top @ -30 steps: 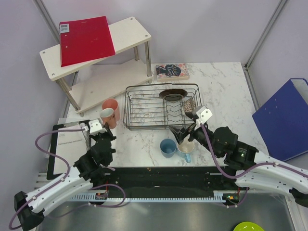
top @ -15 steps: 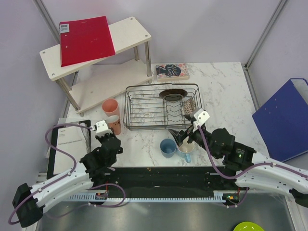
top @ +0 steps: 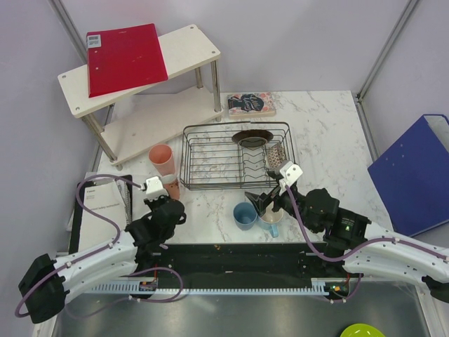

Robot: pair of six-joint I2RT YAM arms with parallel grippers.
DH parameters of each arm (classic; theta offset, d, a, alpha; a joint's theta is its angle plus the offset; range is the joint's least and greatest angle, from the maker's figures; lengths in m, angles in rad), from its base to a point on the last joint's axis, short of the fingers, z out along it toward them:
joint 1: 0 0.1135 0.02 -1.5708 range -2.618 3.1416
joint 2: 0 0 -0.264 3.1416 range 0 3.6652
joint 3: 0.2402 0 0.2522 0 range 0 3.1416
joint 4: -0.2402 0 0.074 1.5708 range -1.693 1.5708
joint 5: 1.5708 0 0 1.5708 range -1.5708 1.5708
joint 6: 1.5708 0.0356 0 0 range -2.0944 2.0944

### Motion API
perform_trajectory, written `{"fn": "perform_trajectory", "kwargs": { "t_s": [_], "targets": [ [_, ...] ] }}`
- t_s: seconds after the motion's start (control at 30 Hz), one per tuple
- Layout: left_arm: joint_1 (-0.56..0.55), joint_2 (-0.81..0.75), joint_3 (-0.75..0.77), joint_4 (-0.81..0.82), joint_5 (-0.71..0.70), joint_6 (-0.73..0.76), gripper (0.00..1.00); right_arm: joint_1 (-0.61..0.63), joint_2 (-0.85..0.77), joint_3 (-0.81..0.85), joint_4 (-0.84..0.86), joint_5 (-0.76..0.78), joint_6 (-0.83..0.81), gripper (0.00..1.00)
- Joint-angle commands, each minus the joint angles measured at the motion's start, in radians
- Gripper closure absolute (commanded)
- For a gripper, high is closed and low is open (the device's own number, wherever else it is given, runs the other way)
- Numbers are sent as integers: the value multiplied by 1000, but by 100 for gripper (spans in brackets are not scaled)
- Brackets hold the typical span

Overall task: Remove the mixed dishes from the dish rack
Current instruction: Place the cup at the center of the board.

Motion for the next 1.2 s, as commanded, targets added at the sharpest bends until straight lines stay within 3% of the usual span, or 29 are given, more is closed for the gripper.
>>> {"fn": "perform_trajectory", "kwargs": {
  "t_s": [0.0,0.17,0.57,0.7,0.8,0.87,1.0,1.13,1.17],
  "targets": [
    [3,-1,41,29,-22,-67,98,-1,10,-1,34,-53,93,2],
    [3,-148,21,24,1,-24,98,-1,49,10,34,-32,228,2],
    [2,-400,108,-34,70,158,98,0,136,79,65,3,338,2],
    [2,-450,163,-45,72,211,98,0,217,188,18,29,393,2],
    [2,-469,208,-31,86,263,98,-3,314,348,-109,-48,392,2],
    [3,-463,237,9,127,332,98,-1,342,403,-151,-102,333,2],
    [2,-432,266,87,259,435,98,-36,328,403,-36,-151,332,2],
    [3,-389,243,169,480,562,98,-65,456,567,-181,-208,294,3],
    [2,-377,234,189,530,579,98,-69,493,617,-243,-186,295,7]
  ]
}}
